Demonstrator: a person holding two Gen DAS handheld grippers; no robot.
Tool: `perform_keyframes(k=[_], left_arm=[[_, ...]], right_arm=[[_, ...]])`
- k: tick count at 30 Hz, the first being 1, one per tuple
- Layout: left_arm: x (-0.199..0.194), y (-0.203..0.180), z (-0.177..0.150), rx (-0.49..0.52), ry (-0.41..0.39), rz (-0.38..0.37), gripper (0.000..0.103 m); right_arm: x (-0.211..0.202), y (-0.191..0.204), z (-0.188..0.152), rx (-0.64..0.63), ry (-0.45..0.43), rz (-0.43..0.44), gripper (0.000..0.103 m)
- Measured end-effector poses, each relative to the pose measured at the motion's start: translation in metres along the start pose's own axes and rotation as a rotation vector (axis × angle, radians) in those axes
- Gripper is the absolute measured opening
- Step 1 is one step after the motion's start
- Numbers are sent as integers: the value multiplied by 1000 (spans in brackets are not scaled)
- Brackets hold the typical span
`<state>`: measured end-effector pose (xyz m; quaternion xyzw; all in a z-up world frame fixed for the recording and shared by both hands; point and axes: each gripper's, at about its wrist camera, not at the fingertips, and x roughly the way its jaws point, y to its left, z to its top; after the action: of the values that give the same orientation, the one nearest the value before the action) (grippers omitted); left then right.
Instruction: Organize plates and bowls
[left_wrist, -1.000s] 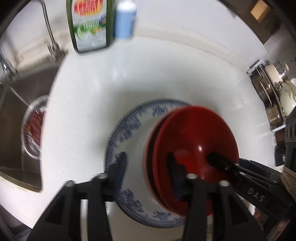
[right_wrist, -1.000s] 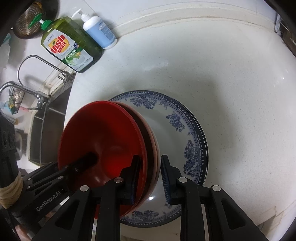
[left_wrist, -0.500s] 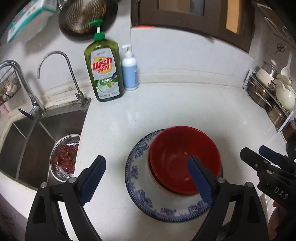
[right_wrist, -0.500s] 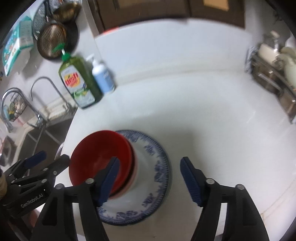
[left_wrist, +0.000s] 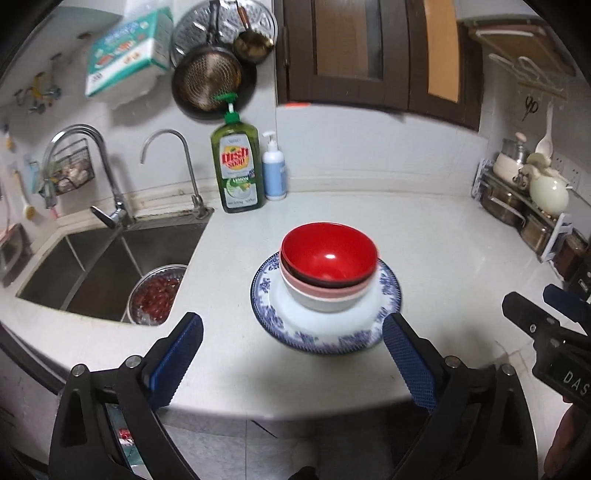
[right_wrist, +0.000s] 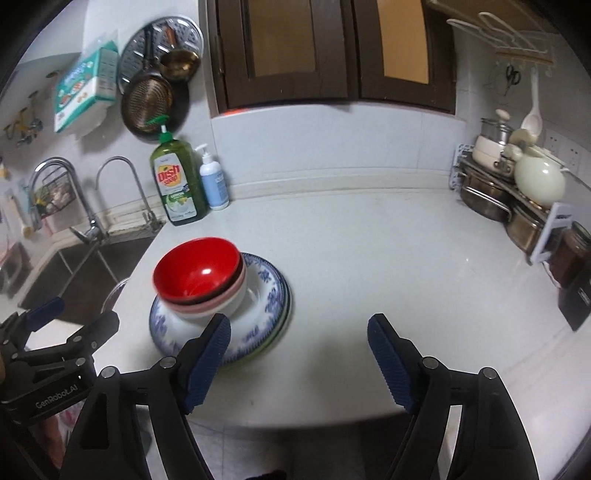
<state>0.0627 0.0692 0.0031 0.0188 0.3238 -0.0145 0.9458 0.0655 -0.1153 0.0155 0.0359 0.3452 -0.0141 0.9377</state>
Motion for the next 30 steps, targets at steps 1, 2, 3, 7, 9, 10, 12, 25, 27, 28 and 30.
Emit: perform_keyframes(k=[1,2,3,7,9,10,12,25,27,28,30], left_arm=[[-11,-3,-5,4,-17,7,103],[-21,-6,-9,5,-30,19,103],[-31,-9,-13,7,-43,24,103],[-66,-18,-25,16,-85,45,103],[-79,-20,-27,13,-104,55,103],[-86,-21,-29,11,-118,54,103],[-97,-25,-32,15,-138,56,103],[-134,-26,-49,20,-173,48,103],[-137,-25,-50,23,-173,46,103],[-140,-26,-52,23,-174,48,103],[-144,-24,-53,22,-181,47,103]], right_arm=[[-9,-2,-6,-2,-11,0,83],[-16,-3,-10,-1,-20,0,84],[-26,-6,-16,0,-29,3,84],[-59,-16,-34,22,-56,14,88],[-72,-18,-41,23,-61,22,88],[-79,-19,-44,24,-67,21,88],[-92,-22,-48,25,-80,30,88],[-141,-22,-71,17,-134,17,88],[-146,-20,-73,17,-141,12,88],[-149,-20,-75,19,-145,9,88],[-153,-19,-76,24,-149,1,88]])
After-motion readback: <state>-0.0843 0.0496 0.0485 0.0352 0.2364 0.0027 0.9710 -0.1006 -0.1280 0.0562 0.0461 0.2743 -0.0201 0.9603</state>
